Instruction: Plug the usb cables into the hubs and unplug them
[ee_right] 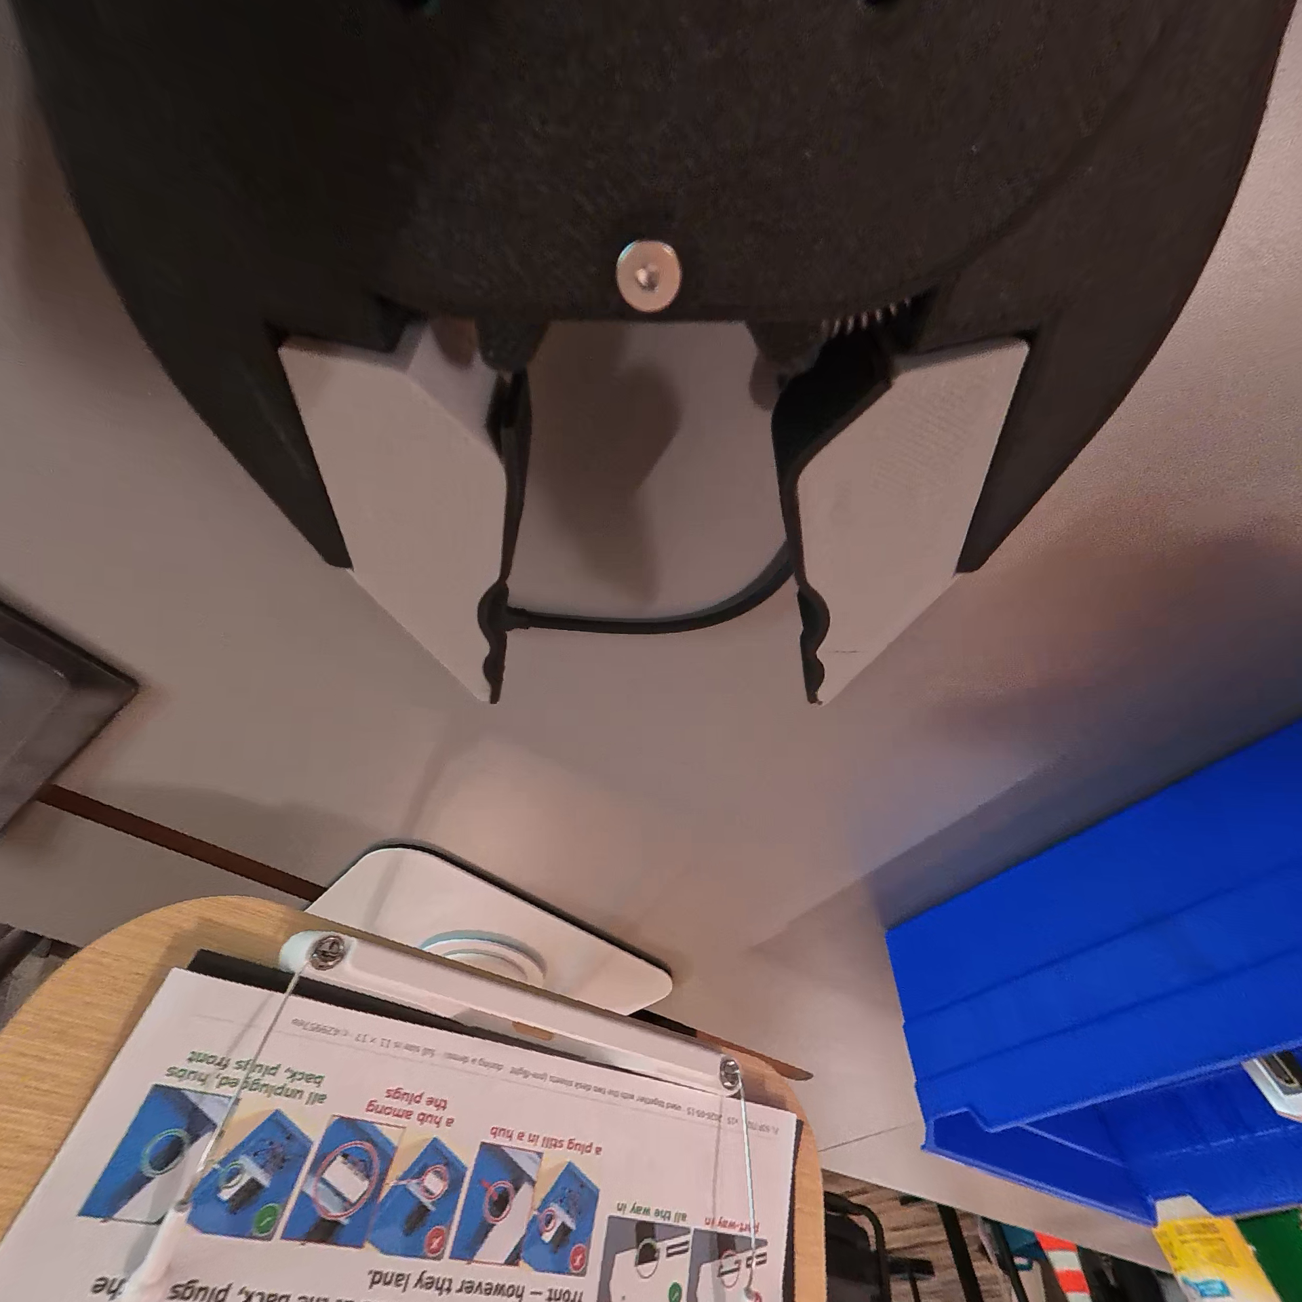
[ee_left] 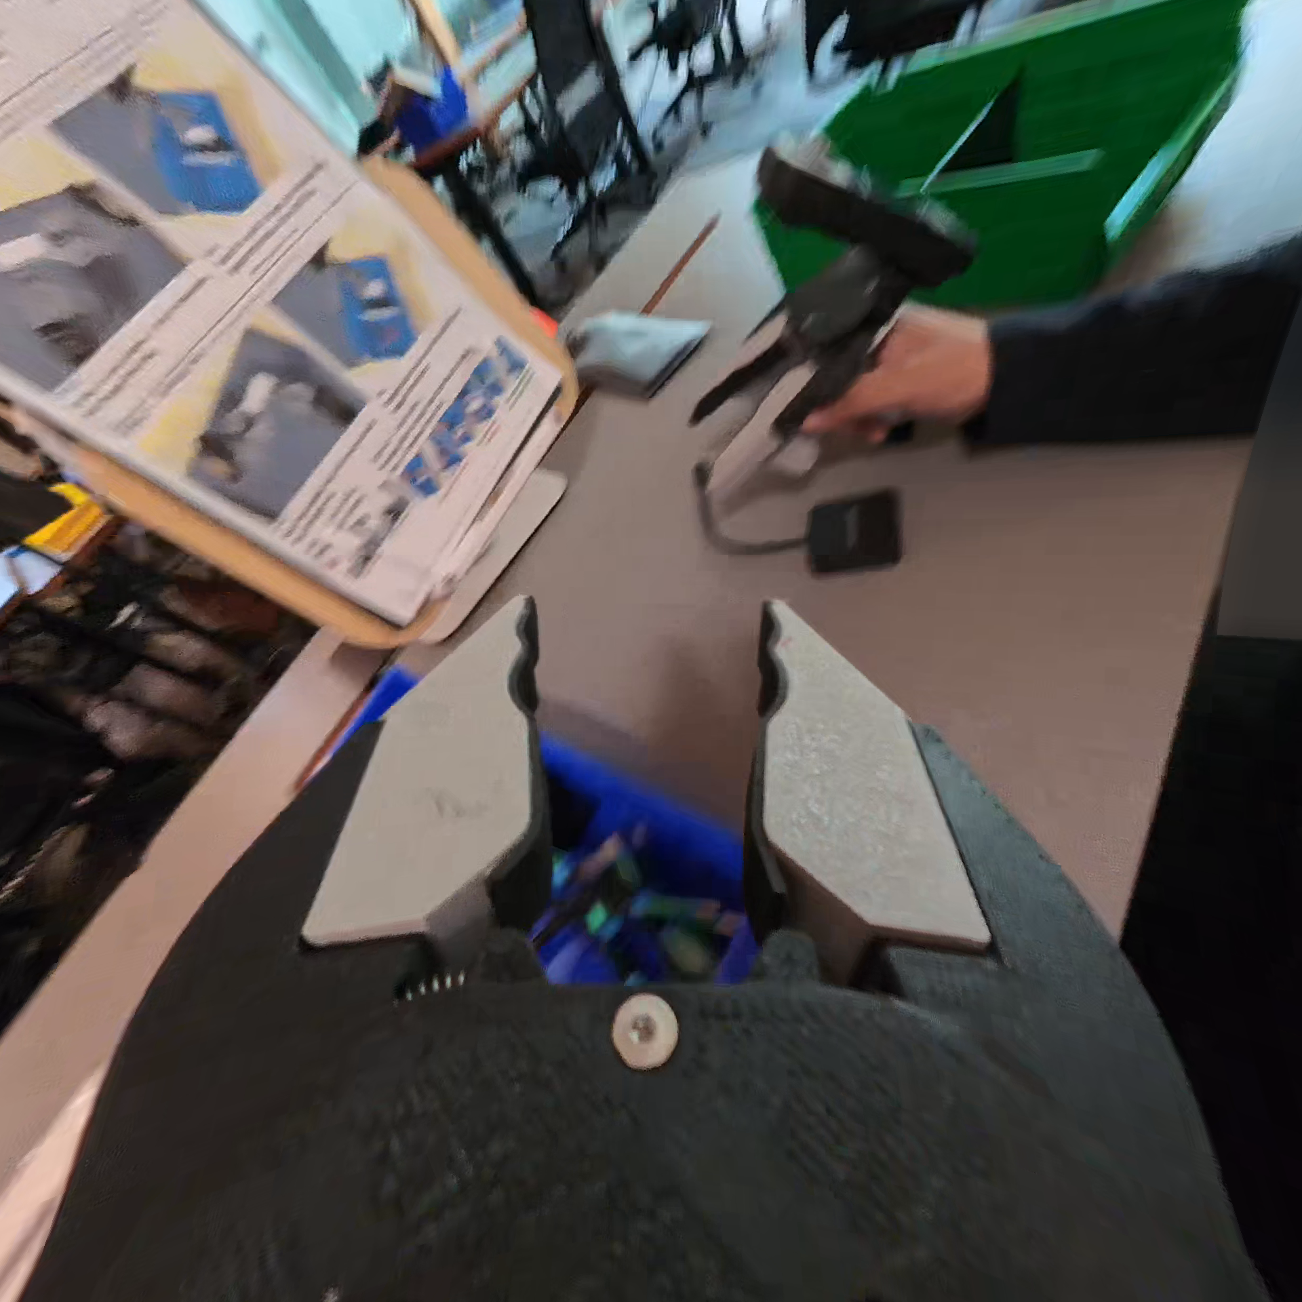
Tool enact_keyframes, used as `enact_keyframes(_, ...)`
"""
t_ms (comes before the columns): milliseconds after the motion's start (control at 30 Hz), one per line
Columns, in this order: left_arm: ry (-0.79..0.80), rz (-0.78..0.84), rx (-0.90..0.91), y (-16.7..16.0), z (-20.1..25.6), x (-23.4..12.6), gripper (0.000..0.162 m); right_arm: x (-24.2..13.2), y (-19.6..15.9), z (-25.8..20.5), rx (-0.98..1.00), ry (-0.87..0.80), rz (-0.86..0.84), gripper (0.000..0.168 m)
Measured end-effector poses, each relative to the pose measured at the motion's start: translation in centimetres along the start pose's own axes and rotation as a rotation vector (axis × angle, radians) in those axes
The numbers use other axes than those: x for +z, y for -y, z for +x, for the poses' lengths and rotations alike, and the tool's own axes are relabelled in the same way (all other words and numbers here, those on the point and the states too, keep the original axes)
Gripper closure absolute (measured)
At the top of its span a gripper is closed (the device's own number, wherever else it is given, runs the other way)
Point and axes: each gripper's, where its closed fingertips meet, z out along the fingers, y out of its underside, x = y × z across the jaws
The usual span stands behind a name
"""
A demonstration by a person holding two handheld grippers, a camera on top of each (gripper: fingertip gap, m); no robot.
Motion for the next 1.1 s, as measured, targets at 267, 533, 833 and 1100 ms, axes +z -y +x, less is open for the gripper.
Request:
enact_keyframes(267, 0.043, -0.544, 0.05, -15.6, -7.6, -2.1, 0.109, 0.0, 0.0, -0.2, -0.022, -0.008, -0.003, 0.088)
enact_keyframes(533, 0.165, -0.829, 0.209, -22.7, -11.2, -0.8, 0.118, 0.3, -0.4, 0.2, 0.014, 0.004, -0.014, 0.088)
enact_keyframes(833, 0.2, -0.864, 0.31, -23.8, -12.3, -1.8, 0.151, -0.1, 0.1, 0.5, 0.027, -0.003, 0.011, 0.089)
enact_keyframes(1100, 0.29, -0.712, 0.3, -18.1, -13.3, -3.4, 0.156, -0.1, -0.1, 0.5, 0.016, -0.013, 0.004, 0.091)
